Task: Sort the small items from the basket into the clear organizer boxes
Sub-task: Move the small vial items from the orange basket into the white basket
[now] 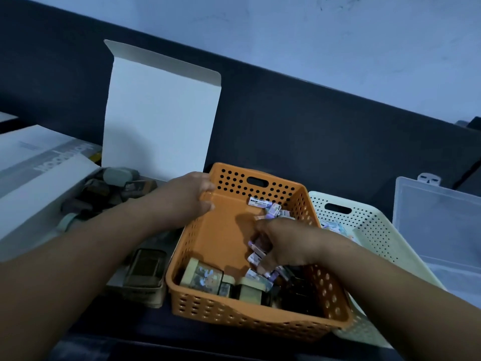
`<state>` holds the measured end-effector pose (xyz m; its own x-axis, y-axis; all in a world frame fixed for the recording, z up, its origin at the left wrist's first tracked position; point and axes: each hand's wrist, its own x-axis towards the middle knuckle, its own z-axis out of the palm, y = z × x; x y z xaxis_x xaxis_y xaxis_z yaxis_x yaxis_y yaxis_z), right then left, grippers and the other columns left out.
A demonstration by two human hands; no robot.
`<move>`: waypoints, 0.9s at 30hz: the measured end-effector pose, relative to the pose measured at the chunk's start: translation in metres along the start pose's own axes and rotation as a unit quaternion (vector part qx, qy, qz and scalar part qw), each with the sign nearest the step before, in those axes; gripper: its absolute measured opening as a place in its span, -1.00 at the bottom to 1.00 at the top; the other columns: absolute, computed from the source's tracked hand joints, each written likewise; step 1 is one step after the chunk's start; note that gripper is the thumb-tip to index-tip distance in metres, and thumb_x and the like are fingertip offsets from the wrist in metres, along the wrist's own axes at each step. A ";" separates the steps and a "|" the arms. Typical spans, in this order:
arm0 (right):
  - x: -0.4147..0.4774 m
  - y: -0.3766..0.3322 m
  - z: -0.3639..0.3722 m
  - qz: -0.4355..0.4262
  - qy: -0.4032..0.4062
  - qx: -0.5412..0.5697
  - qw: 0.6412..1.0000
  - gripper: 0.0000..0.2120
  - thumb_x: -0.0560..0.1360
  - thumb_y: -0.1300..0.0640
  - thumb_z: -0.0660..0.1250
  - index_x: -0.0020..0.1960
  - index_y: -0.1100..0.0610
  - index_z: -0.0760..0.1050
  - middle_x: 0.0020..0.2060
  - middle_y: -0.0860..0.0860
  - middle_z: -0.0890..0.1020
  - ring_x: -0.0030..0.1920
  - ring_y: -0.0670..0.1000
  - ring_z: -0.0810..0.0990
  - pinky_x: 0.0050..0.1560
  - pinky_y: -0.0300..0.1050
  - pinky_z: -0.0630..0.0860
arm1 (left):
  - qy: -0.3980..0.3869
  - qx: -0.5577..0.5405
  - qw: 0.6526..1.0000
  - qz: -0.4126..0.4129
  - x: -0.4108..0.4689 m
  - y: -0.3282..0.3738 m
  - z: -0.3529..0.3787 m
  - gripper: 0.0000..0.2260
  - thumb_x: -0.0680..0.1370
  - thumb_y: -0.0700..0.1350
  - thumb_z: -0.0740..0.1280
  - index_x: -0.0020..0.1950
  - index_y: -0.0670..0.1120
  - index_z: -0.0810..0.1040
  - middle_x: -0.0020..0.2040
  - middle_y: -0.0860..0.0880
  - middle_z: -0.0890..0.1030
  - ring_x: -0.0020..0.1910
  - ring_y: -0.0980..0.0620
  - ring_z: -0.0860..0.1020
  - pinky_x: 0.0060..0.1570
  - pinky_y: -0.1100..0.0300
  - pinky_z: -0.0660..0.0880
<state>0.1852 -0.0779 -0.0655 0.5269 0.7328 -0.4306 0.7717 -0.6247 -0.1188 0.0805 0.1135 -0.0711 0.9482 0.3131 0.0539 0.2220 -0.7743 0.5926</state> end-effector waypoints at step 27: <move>-0.021 0.035 -0.027 -0.044 0.125 0.457 0.879 -0.81 0.48 0.36 0.37 0.09 0.29 0.53 -0.06 0.21 0.67 -0.15 0.04 0.63 -0.10 -0.13 0.54 | -0.010 0.009 1.000 0.009 -0.001 0.006 -0.001 -0.65 0.58 -0.07 0.28 0.37 0.02 0.44 0.48 0.12 0.24 0.16 0.13 0.39 0.02 0.21 0.35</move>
<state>0.2109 -0.1082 -0.0363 0.6293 0.7543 -0.1868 0.2651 -0.4344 -0.8608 0.0807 0.1091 -0.0671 0.9566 0.2874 0.0486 0.2079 -0.7894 0.5776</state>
